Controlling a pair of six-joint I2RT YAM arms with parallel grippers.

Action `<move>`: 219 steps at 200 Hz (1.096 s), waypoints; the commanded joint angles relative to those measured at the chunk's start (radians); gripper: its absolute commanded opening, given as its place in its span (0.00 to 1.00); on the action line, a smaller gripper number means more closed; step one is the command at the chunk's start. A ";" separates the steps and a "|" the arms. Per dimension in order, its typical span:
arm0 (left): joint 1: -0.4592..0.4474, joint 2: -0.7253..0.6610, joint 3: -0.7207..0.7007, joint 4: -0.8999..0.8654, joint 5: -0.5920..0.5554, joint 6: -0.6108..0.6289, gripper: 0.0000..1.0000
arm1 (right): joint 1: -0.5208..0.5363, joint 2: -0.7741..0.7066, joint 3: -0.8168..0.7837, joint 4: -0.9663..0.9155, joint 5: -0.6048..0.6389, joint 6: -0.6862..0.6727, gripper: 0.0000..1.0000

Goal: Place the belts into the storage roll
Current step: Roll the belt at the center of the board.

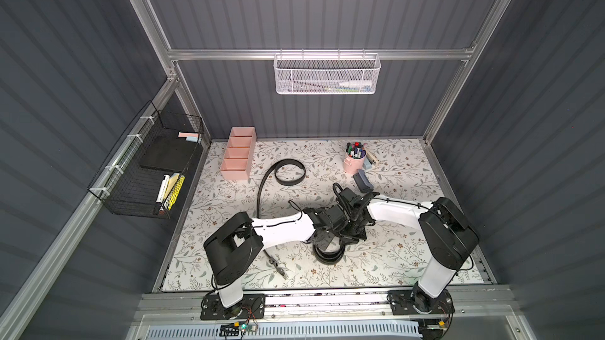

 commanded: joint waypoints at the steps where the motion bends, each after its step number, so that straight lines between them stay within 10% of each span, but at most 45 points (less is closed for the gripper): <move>1: -0.025 0.014 -0.030 -0.020 0.159 -0.031 0.29 | 0.010 0.064 -0.005 -0.060 0.142 -0.031 0.12; 31: 0.011 -0.114 -0.032 -0.075 0.124 -0.015 0.55 | 0.010 0.073 0.039 -0.116 0.221 -0.089 0.06; 96: 0.248 -0.428 -0.133 -0.066 0.174 0.040 0.78 | 0.008 0.112 0.142 -0.184 0.343 -0.266 0.04; 219: 0.325 0.030 0.192 -0.037 0.197 0.292 0.86 | 0.007 0.205 0.311 -0.236 0.442 -0.553 0.00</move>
